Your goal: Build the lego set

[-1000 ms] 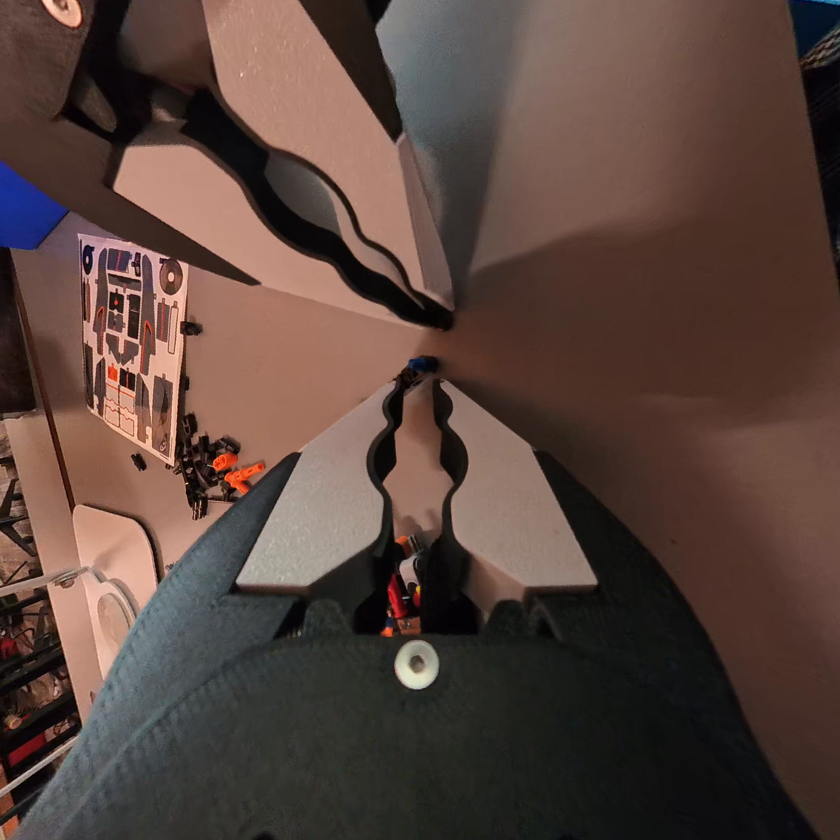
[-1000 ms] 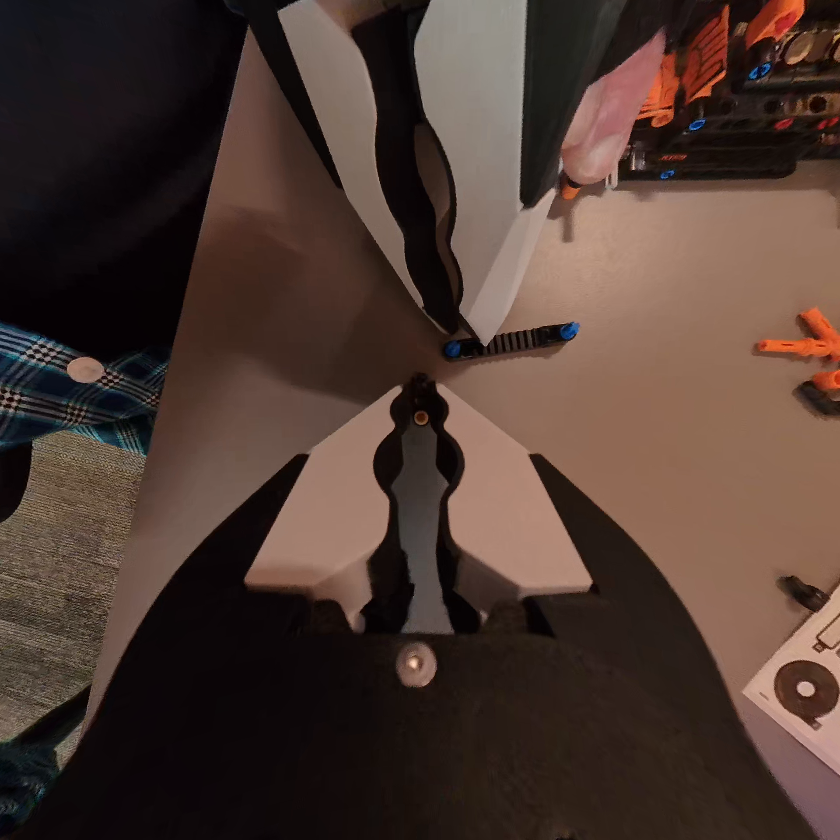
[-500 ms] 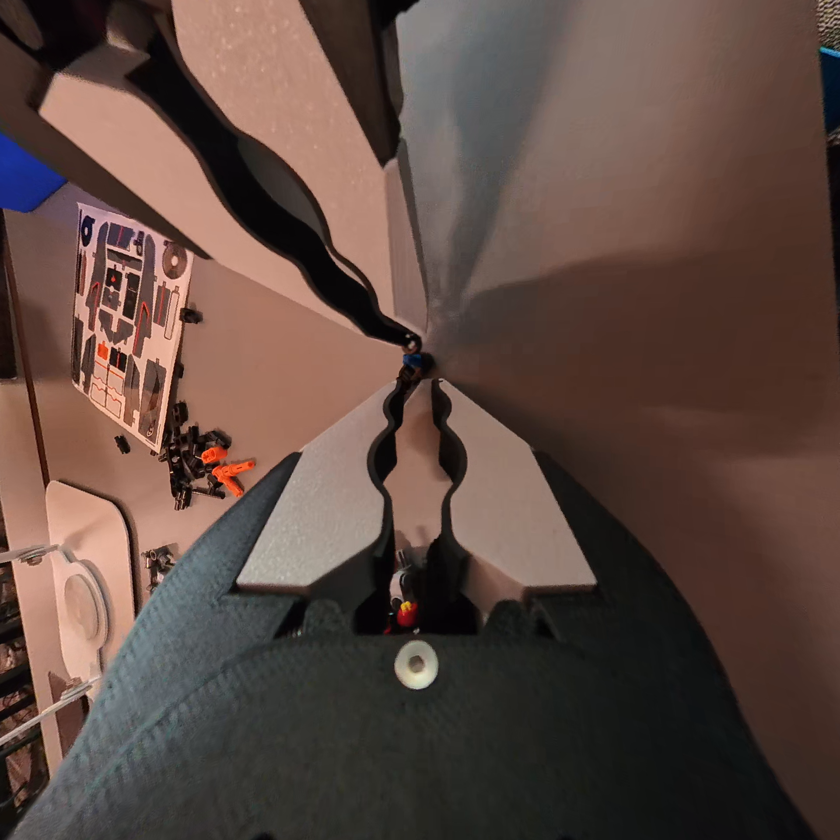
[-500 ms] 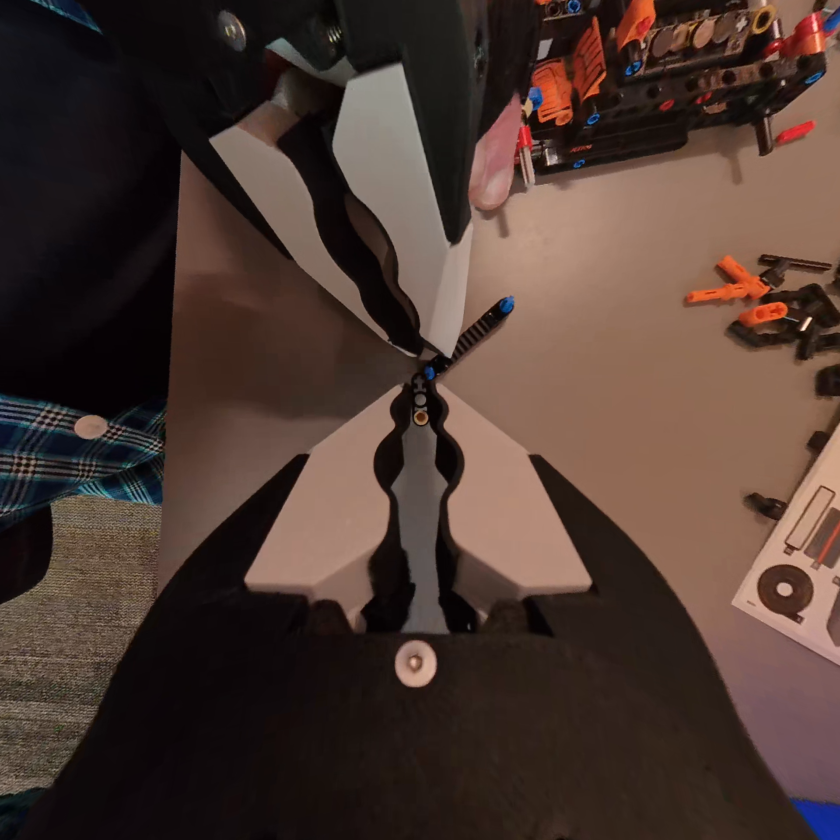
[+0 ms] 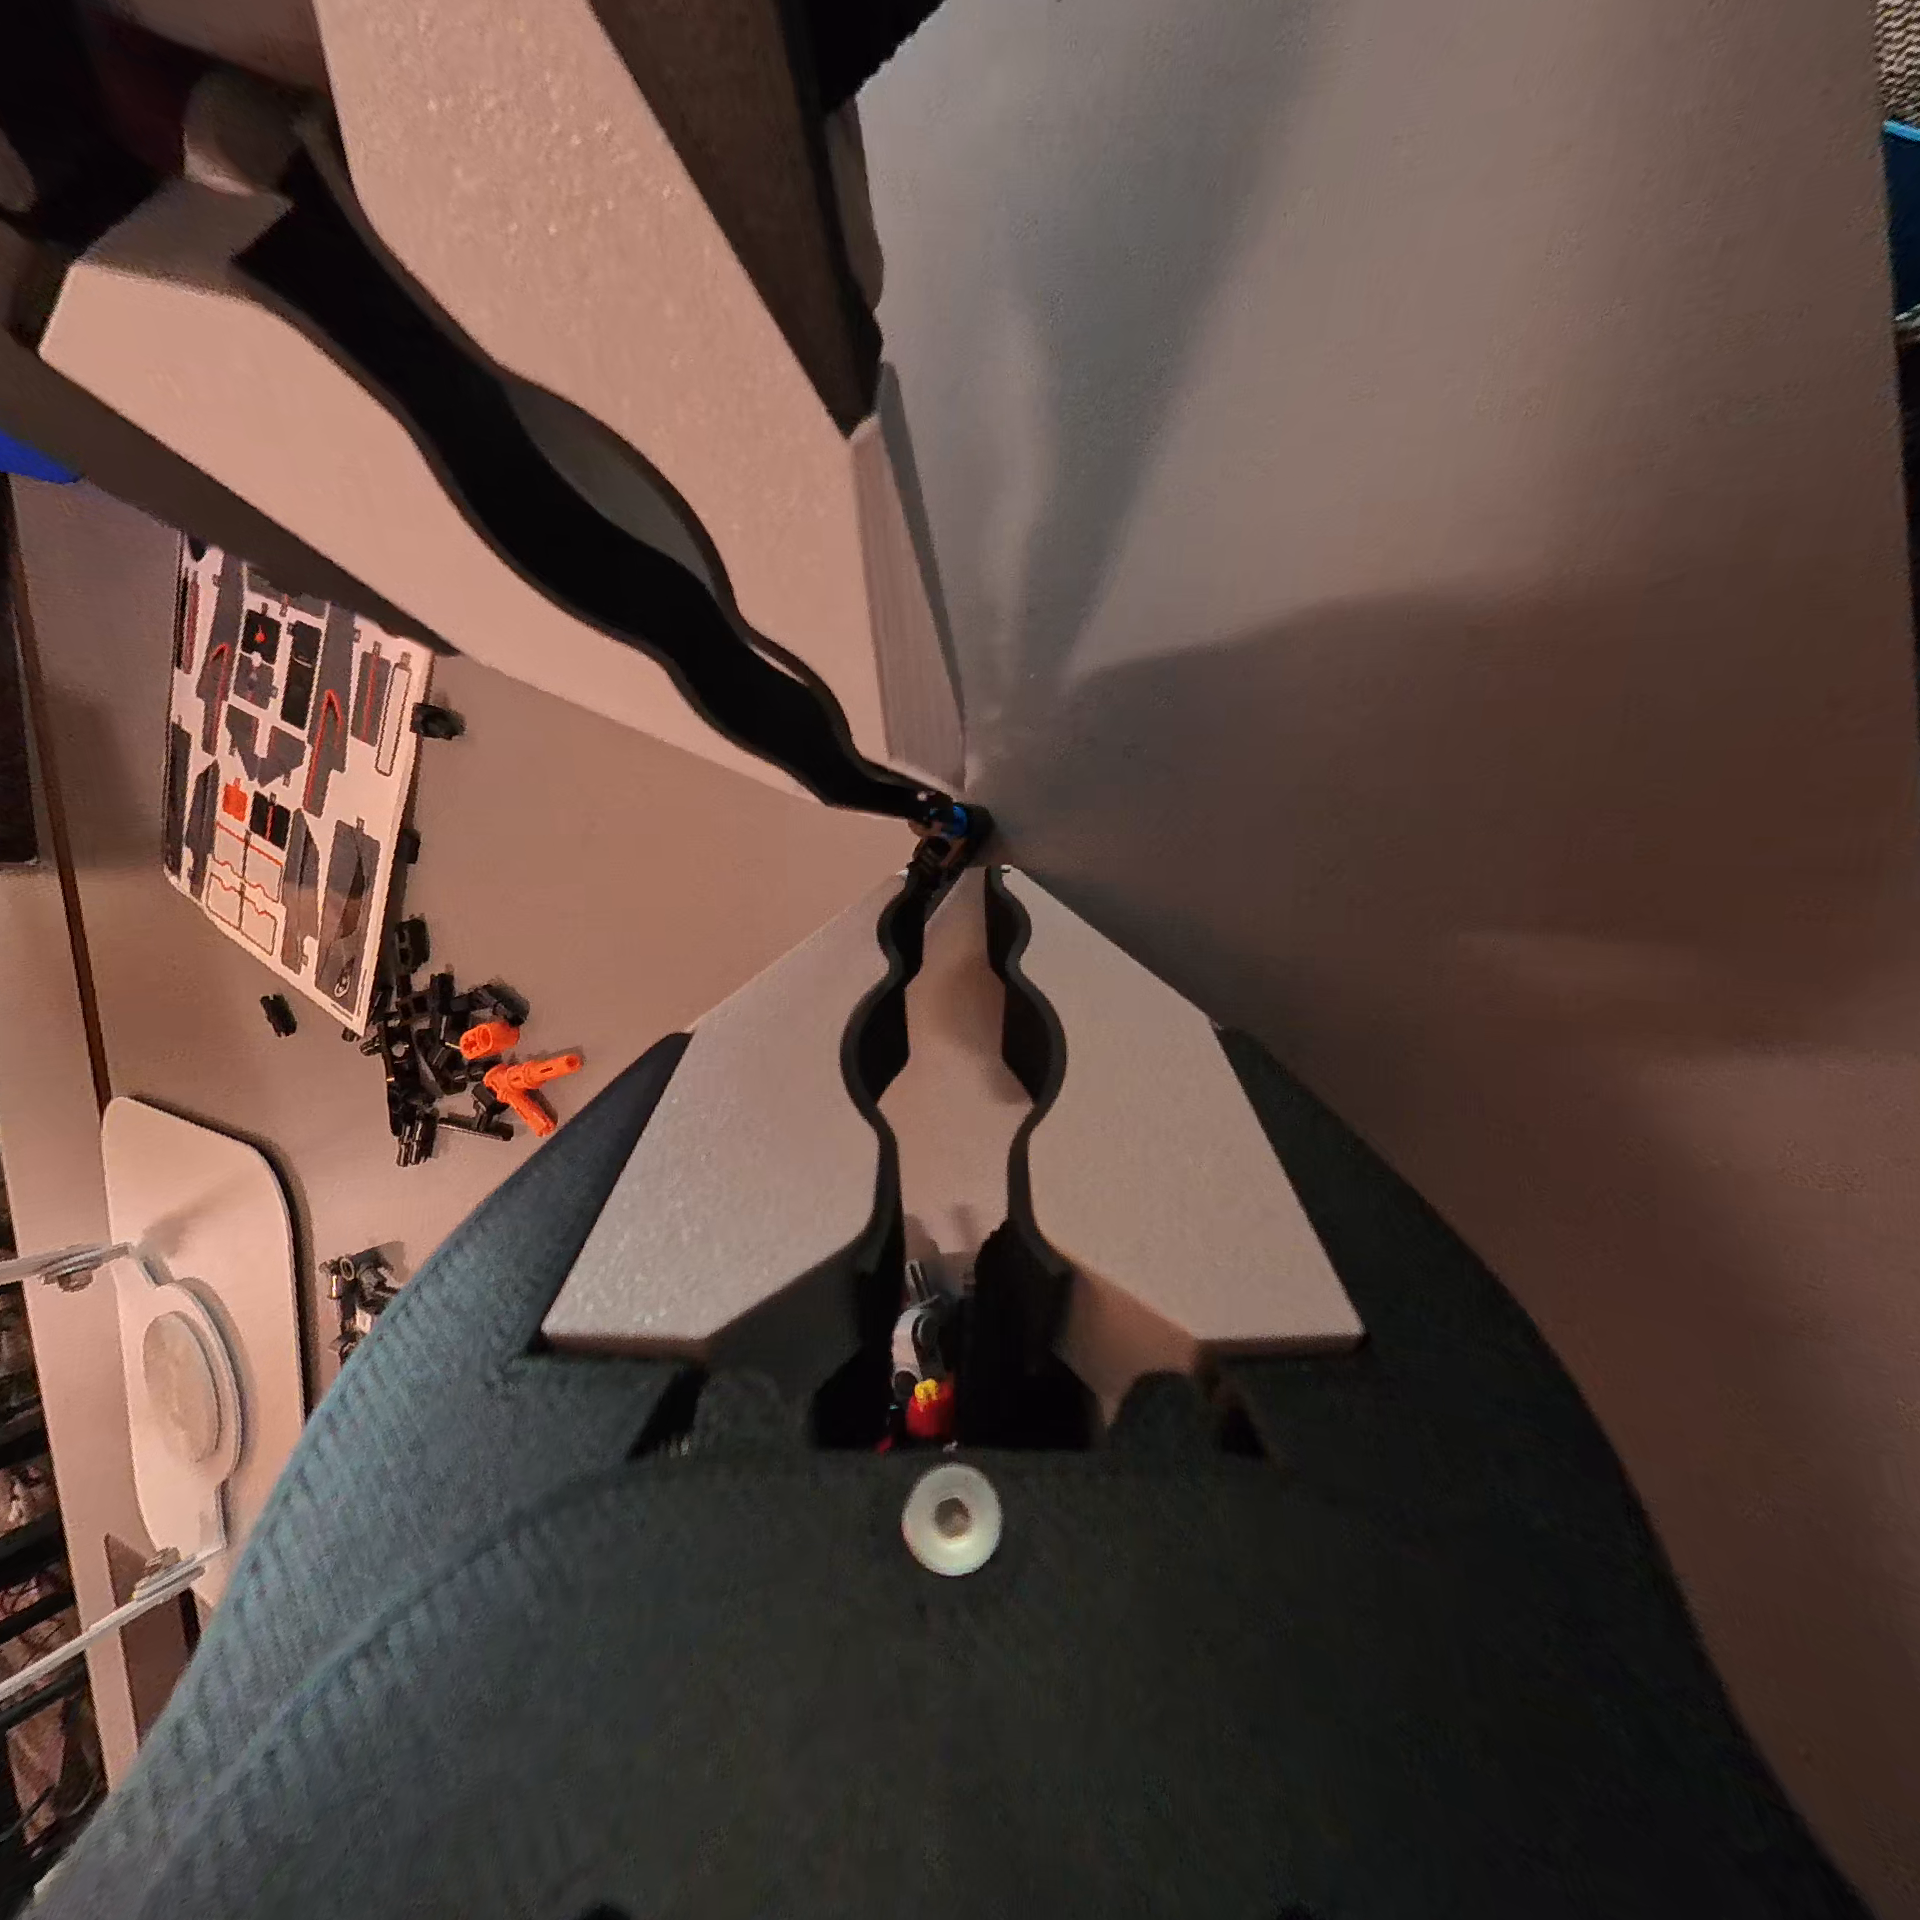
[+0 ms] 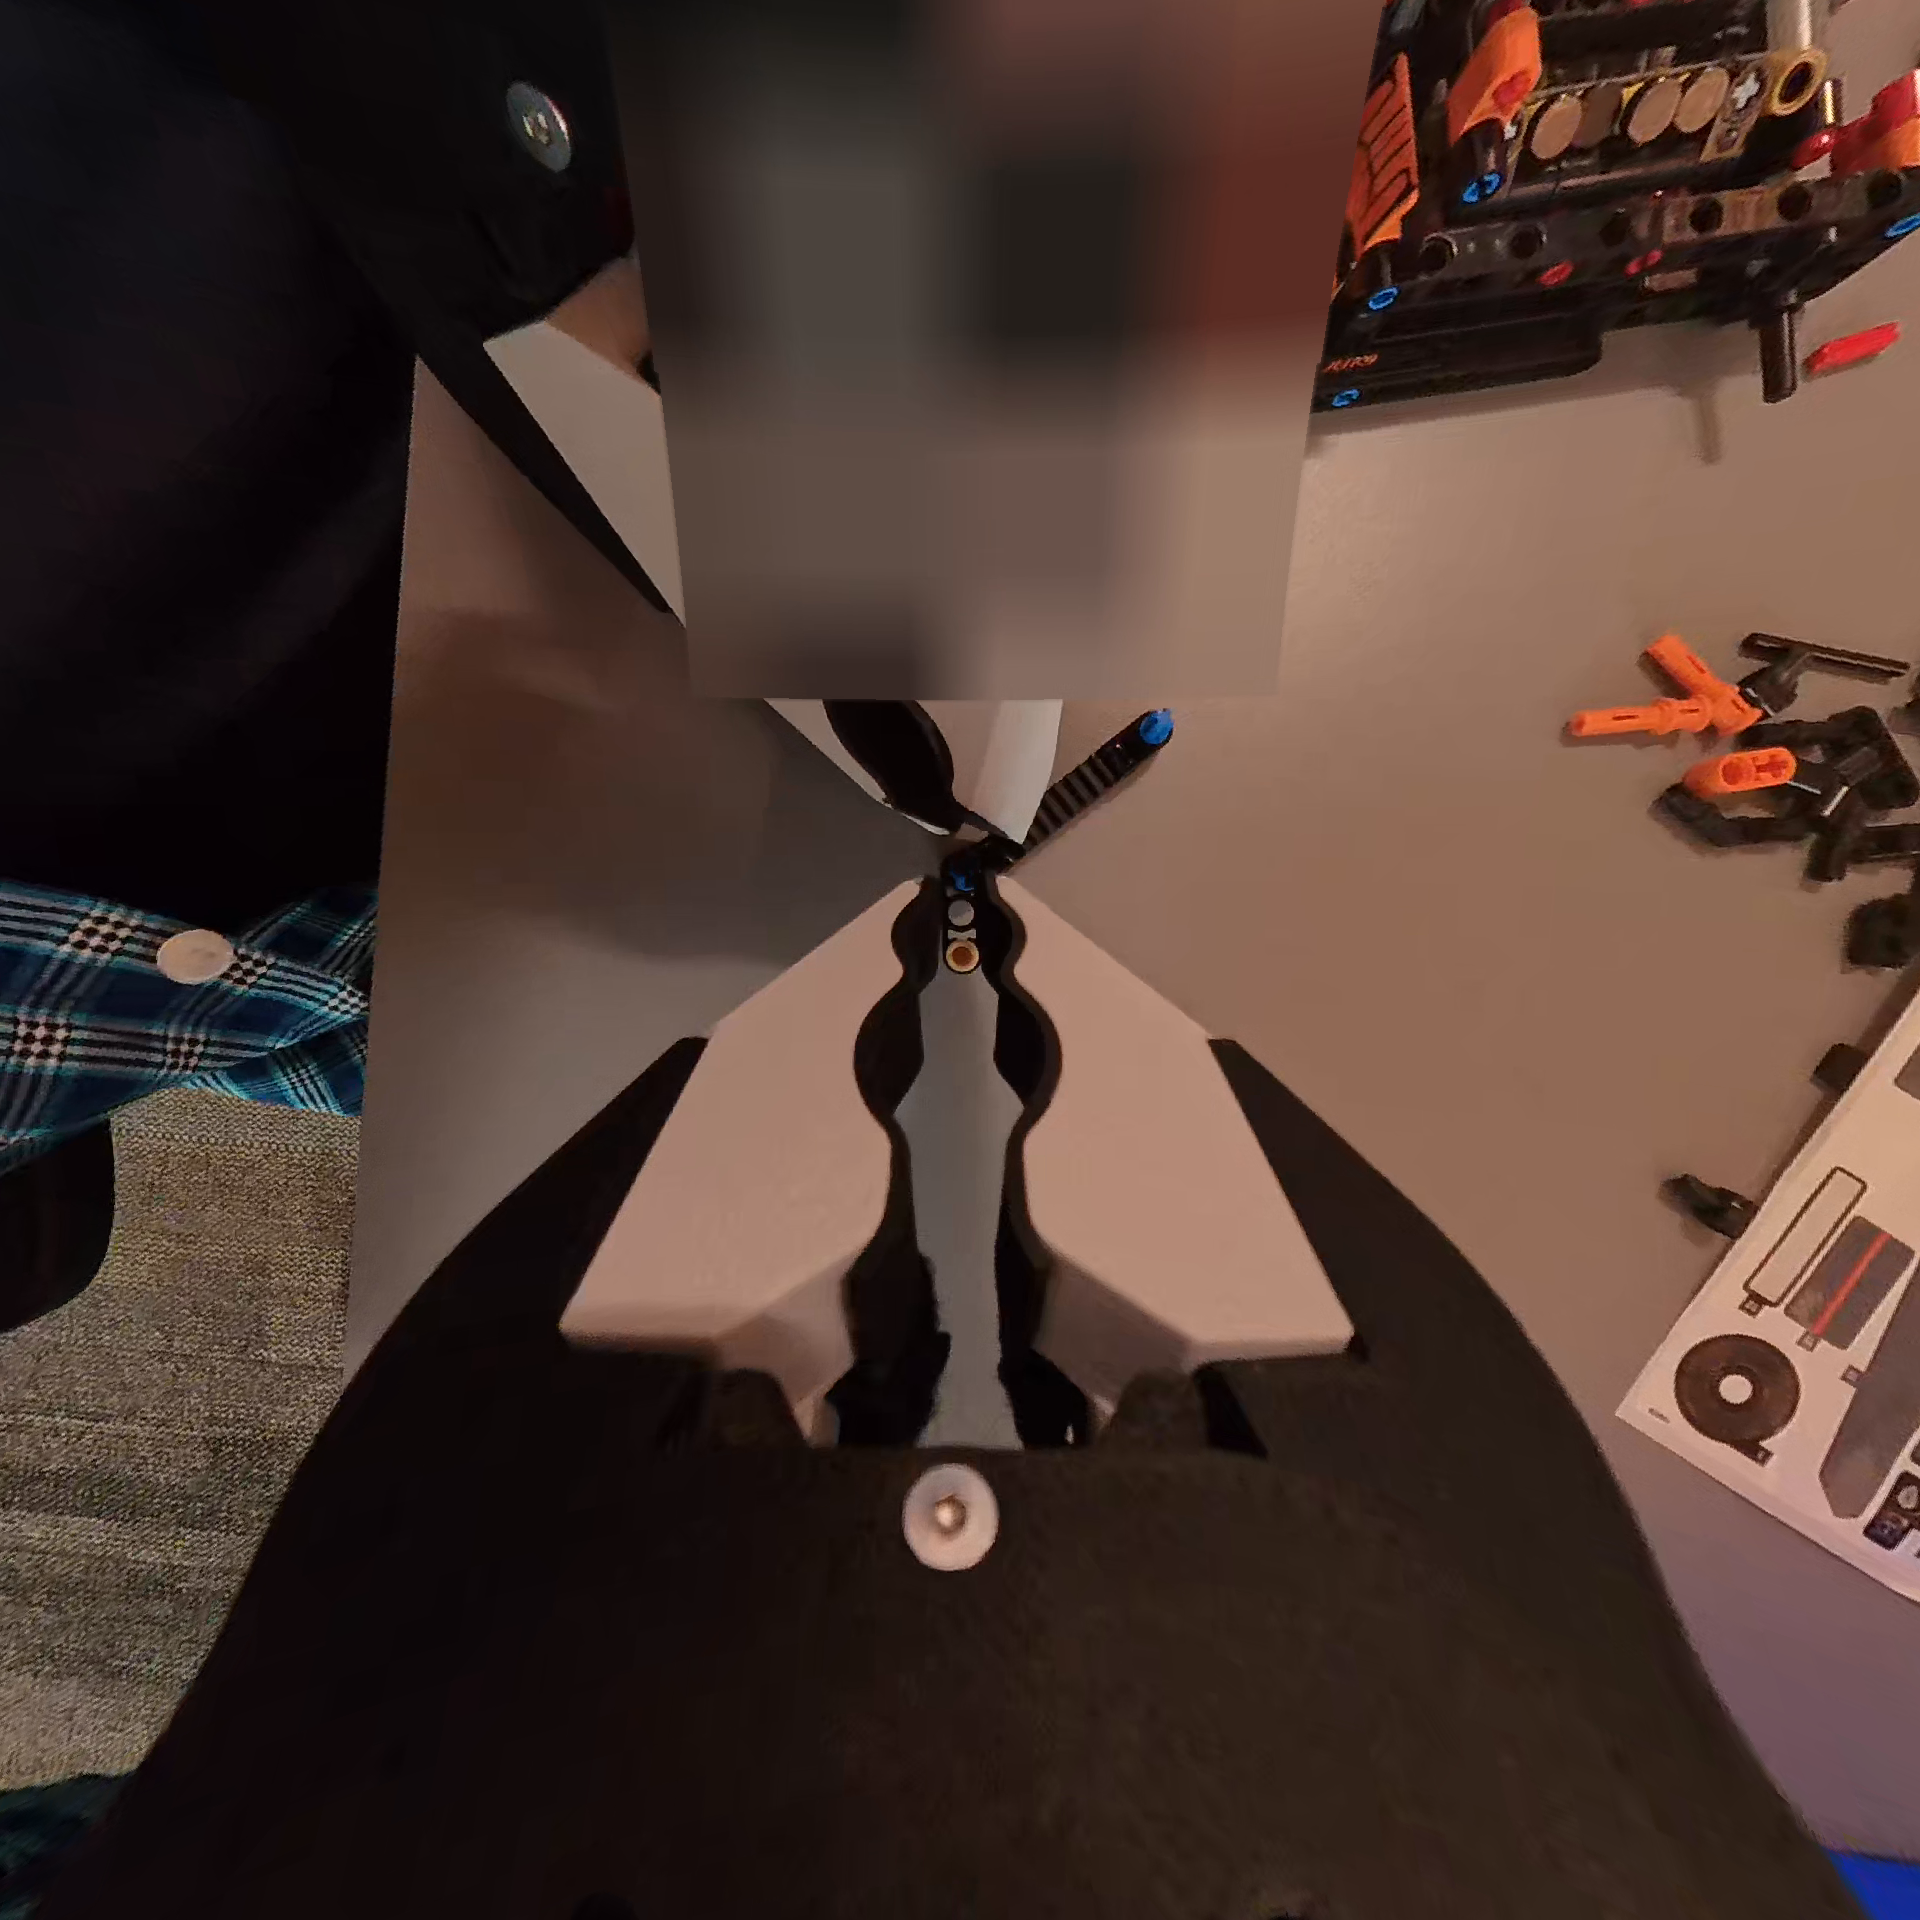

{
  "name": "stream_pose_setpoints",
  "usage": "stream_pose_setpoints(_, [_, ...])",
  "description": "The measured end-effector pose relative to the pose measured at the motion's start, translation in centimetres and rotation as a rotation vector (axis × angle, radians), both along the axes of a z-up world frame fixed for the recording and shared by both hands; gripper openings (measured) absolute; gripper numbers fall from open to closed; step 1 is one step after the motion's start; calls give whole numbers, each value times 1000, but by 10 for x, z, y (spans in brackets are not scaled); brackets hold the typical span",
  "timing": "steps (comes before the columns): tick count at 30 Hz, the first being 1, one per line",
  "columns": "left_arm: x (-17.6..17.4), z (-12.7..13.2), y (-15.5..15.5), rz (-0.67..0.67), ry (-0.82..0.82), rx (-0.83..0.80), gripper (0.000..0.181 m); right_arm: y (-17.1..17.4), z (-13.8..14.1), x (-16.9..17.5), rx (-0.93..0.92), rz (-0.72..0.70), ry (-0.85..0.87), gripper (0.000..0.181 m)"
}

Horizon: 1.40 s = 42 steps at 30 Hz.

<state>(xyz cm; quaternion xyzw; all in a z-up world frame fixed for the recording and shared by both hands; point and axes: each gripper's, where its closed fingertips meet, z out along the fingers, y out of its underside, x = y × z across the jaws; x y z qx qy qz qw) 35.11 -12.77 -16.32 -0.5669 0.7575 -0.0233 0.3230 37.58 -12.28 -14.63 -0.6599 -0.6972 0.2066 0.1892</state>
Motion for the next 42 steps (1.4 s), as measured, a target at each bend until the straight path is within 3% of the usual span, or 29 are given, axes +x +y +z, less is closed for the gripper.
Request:
stream_pose_setpoints(1, [0,0,0,-1,0,2,11,0,0,0,0,0,-2,4])
stream_pose_setpoints(28, [18,0,9,-7,-7,23,10,1,0,1,30,231,-109,4])
stream_pose_setpoints(42, [16,1,7,-10,-3,31,10,-1,-2,0,36,273,-133,4])
